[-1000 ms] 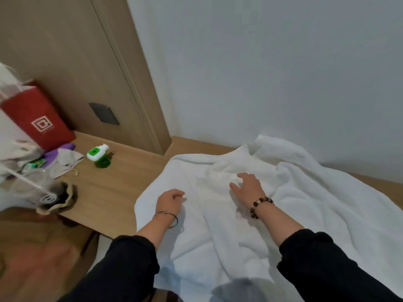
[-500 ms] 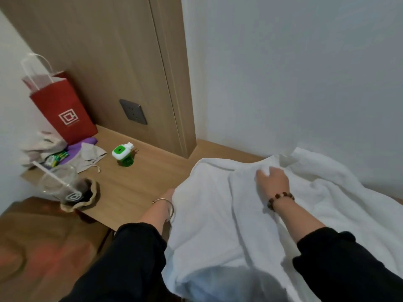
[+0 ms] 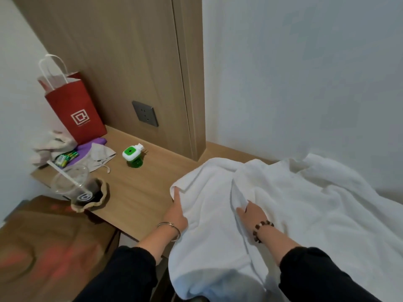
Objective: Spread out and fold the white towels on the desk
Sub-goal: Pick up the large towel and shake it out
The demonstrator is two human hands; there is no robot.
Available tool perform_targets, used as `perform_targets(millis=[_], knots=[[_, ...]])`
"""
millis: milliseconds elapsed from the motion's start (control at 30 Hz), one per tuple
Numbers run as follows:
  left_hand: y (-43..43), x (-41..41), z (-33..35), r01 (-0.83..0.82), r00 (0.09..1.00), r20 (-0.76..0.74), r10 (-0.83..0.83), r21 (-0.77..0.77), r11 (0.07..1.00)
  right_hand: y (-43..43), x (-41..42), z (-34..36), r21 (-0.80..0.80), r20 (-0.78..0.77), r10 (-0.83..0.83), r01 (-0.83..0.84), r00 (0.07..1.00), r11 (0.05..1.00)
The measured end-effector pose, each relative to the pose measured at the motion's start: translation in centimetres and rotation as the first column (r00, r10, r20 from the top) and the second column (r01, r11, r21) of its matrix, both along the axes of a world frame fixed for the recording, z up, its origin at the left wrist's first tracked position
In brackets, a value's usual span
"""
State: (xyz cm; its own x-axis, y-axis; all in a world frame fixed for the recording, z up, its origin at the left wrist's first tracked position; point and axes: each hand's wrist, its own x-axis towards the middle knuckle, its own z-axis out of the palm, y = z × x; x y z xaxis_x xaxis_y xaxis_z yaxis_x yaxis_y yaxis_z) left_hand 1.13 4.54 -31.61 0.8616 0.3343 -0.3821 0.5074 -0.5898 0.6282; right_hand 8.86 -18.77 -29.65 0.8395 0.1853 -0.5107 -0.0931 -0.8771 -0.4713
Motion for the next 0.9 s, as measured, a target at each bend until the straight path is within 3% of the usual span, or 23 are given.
perform_targets(millis=[100, 200, 300, 467, 700, 833, 900], knots=[[1.0, 0.8, -0.1, -0.236, 0.953, 0.145, 0.264, -0.187, 0.954, -0.2, 0.4, 0.6, 0.050, -0.015, -0.108, 0.108, 0.994, 0.993], [2.6, 2.6, -0.3, -0.460, 0.878, 0.066, 0.473, -0.153, 0.875, -0.1, 0.6, 1.0, 0.071, -0.052, -0.145, 0.149, 0.988, 0.986], [3.9, 4.7, -0.3, -0.583, 0.805, -0.024, 0.593, -0.211, 0.784, 0.7, 0.9, 1.4, 0.115, -0.040, -0.132, 0.135, 0.990, 0.984], [5.8, 7.8, -1.1, -0.528, 0.845, -0.023, 0.534, -0.192, 0.827, 2.2, 1.5, 1.5, 0.116, -0.014, -0.108, 0.109, 0.994, 0.987], [7.0, 12.0, -0.5, -0.603, 0.772, -0.108, 0.626, -0.437, 0.667, 1.6, 1.8, 0.7, 0.082, -0.074, -0.166, 0.172, 0.983, 0.982], [5.3, 12.5, 2.5, -0.448, 0.849, 0.063, 0.525, -0.443, 0.776, 1.9, 2.8, 2.3, 0.003, -0.195, -0.066, 0.068, 0.979, 0.998], [3.6, 12.4, 5.0, -0.356, 0.893, 0.133, 0.430, -0.375, 0.856, 2.0, 4.2, 5.1, 0.037, -0.165, -0.058, 0.065, 0.985, 0.997]])
